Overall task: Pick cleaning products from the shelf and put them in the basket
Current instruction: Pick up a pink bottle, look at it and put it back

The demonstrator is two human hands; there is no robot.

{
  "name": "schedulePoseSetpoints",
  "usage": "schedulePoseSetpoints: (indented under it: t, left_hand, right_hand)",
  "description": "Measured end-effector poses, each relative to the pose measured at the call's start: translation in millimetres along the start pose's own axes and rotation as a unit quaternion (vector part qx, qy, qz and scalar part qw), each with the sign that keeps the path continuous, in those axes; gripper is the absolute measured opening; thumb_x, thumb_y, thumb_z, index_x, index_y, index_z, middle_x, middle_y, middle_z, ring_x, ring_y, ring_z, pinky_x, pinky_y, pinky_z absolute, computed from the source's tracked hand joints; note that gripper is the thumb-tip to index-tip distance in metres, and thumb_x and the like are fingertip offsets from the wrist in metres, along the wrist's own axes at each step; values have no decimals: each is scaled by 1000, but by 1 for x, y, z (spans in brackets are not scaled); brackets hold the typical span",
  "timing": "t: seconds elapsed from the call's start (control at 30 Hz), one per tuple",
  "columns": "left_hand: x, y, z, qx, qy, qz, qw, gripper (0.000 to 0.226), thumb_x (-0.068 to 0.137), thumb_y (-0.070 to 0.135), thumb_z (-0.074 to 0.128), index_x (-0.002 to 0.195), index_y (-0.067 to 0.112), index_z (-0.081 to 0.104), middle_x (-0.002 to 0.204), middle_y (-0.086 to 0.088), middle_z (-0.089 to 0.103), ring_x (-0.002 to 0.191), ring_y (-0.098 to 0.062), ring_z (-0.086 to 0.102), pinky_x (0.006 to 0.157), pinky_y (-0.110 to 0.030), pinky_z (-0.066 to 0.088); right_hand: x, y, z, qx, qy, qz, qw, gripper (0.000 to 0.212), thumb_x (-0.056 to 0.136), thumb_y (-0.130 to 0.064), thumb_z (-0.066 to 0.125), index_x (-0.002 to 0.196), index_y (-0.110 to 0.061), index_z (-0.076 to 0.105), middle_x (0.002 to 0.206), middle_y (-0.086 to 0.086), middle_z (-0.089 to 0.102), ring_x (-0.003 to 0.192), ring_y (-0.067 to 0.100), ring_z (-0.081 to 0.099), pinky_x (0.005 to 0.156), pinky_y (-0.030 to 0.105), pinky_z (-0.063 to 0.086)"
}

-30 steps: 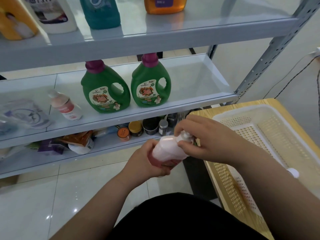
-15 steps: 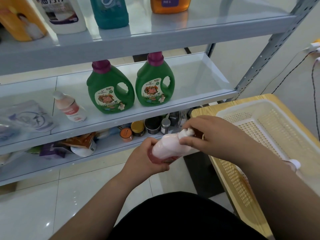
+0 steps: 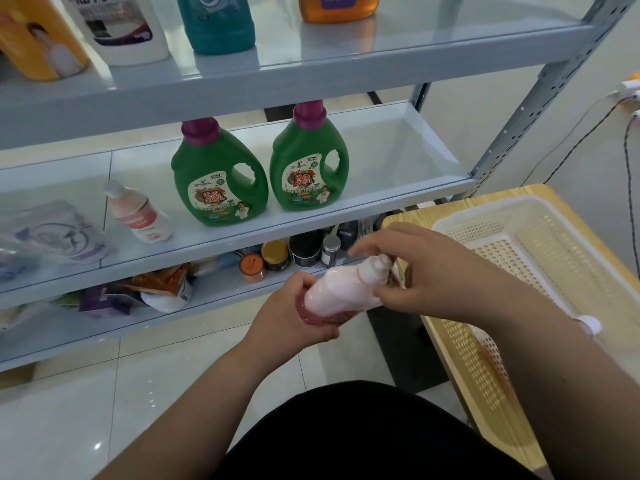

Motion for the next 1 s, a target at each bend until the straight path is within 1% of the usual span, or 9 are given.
schedulePoseSetpoints:
  t: [0.1, 0.2, 0.27, 0.33, 0.43, 0.5, 0.6, 0.8, 1.0]
  left_hand:
    - [1, 2, 3, 3, 1, -3, 1000, 69, 44, 52, 84, 102, 55, 46, 104, 40, 57, 92, 8, 58, 64, -24, 46]
    - [3, 5, 6, 7, -2, -2, 1000, 70, 44, 53, 84, 103, 55, 45, 105, 40, 56, 94, 9, 56, 64, -21, 44]
    - [4, 7, 9, 12, 0, -5, 1000, 70, 45, 54, 84, 102, 56, 44, 104, 41, 56, 94, 11, 56, 63, -19, 43]
    - [5, 10, 11, 14, 7, -7, 1000, 69, 45, 54, 84, 100, 58, 44, 102, 43, 55, 92, 13, 55, 60, -16, 41]
    - [6, 14, 15, 10, 12, -6, 1000, 68, 45, 54, 84, 99, 62, 44, 102, 44, 55, 91, 15, 56, 58, -9, 39]
    - [8, 16, 17, 4, 12, -9, 1000, 68, 44, 54, 84, 100, 61, 45, 103, 43, 56, 92, 13, 56, 61, -16, 42]
    - [9, 17, 20, -3, 8, -11, 1000, 69, 44, 54, 85, 102, 59, 47, 103, 41, 58, 92, 11, 57, 64, -21, 43]
    - [8, 18, 24, -6, 12, -16, 1000, 73, 43, 52, 87, 104, 61, 48, 104, 42, 59, 93, 14, 58, 65, -15, 44]
    - [9, 19, 27, -13, 21, -27, 999, 73, 42, 52, 87, 105, 59, 49, 105, 40, 59, 94, 12, 59, 69, -21, 47]
  right_hand:
    - [3, 5, 0, -40, 3, 35, 999, 40, 84, -66, 62, 115, -41, 56, 97, -21, 58, 84, -2, 54, 67, 21, 44]
    - [3, 6, -3, -28, 16, 10, 999, 20, 86, -52, 64, 101, -41, 56, 90, -19, 58, 83, 1, 54, 66, 23, 42]
    - [1, 8, -7, -13, 1, -1, 1000, 33, 81, -39, 72, 110, -44, 57, 102, -19, 58, 92, 3, 55, 73, 23, 47]
    - [0, 12, -10, -8, -2, 16, 1000, 43, 81, -45, 72, 120, -46, 54, 105, -20, 60, 91, 3, 58, 75, 25, 52]
    - [1, 18, -10, -17, 28, 30, 999, 30, 87, -59, 60, 110, -40, 58, 91, -18, 63, 79, 3, 58, 68, 28, 54]
    - [0, 20, -10, -13, 42, 9, 999, 19, 88, -51, 62, 103, -40, 60, 88, -18, 62, 79, 2, 57, 67, 27, 51]
    - [-3, 27, -17, -3, 38, -24, 999, 28, 81, -38, 68, 107, -42, 61, 98, -21, 60, 91, 2, 55, 72, 25, 49]
    - [-10, 44, -29, 108, 80, -42, 990, 33, 74, -38, 66, 107, -39, 64, 103, -23, 63, 97, 9, 61, 73, 27, 58]
    - [-12, 53, -26, 118, 67, -35, 990, 33, 76, -27, 75, 104, -40, 61, 101, -23, 62, 95, 8, 62, 74, 29, 58]
Point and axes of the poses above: each hand's wrist, its own x-axis towards the middle knuckle, its own z-axis out of the palm, y = z × x, the point moved 2 cm from there along x, towards the middle knuckle
